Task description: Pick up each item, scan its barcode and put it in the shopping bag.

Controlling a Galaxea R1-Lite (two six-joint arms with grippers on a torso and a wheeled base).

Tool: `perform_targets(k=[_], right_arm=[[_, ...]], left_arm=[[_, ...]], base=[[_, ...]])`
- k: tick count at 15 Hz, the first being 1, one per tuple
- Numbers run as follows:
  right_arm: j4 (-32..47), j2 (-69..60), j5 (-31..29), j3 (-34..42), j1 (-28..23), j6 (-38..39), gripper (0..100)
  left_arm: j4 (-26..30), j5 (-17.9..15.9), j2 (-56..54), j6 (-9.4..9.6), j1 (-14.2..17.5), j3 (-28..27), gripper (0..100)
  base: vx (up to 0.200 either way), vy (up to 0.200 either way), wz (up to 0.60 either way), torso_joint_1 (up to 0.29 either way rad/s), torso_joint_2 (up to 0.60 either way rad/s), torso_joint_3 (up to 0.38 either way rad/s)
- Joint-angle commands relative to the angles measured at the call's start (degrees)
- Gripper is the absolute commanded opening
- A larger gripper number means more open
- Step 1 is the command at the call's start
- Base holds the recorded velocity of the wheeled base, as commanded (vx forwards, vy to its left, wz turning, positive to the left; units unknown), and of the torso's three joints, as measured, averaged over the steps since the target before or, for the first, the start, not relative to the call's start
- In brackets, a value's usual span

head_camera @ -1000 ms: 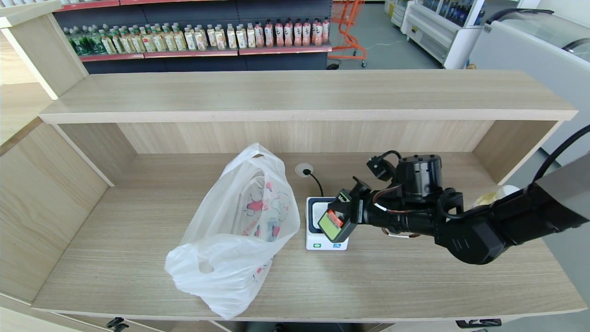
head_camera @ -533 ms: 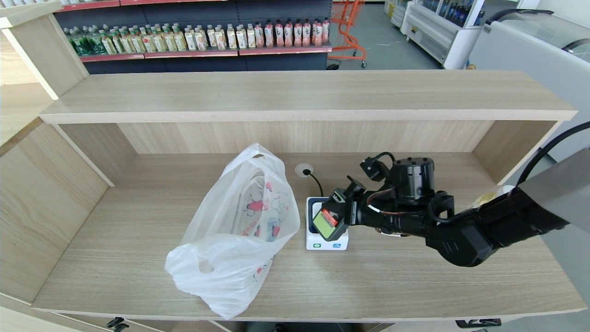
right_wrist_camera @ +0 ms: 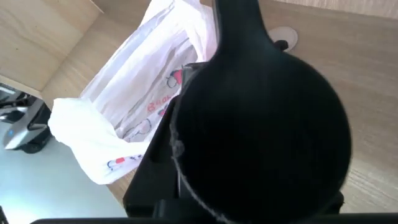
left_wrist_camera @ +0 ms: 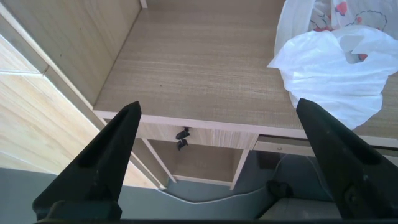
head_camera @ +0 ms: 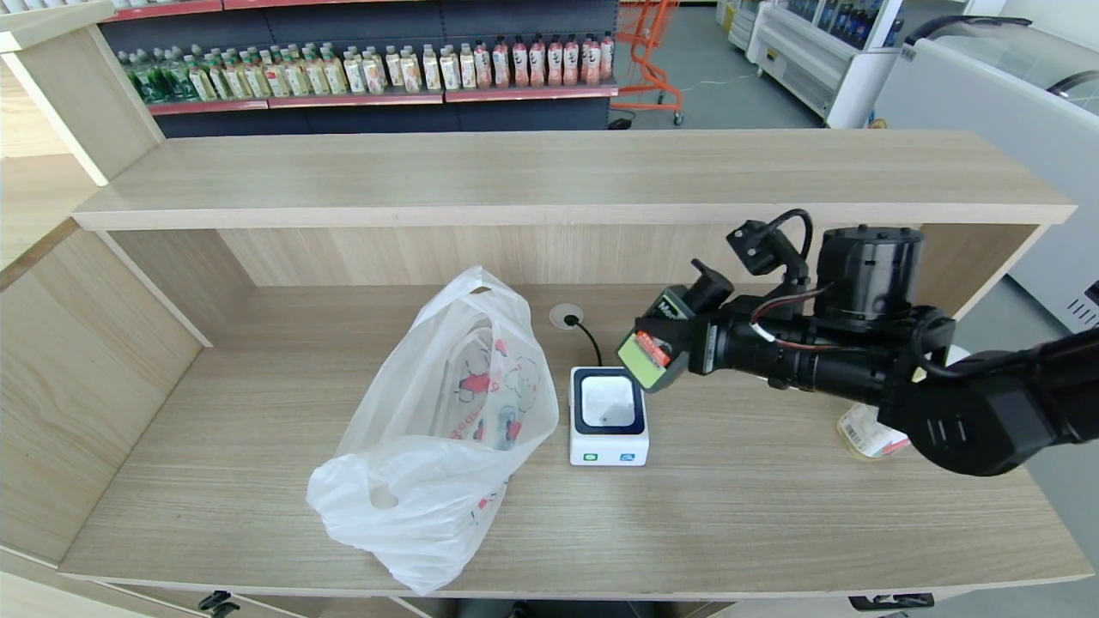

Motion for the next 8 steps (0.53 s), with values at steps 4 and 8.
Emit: perform_targets(k=[4, 8], right_arm=[[-0.1, -14.9, 0.4, 11.4, -1.1, -4.9, 0], [0.1, -18.5, 0.5, 13.4, -1.0, -4.7, 0]], left_arm=[[0.0, 0.0, 0.0, -0.01, 0.0, 0.0, 100], [0.0, 0.0, 0.1, -0.01, 0.0, 0.0, 100]], base=[[0.0, 0.0, 0.0, 0.0, 0.0, 0.0], [0.0, 0.0, 0.0, 0.0, 0.0, 0.0]])
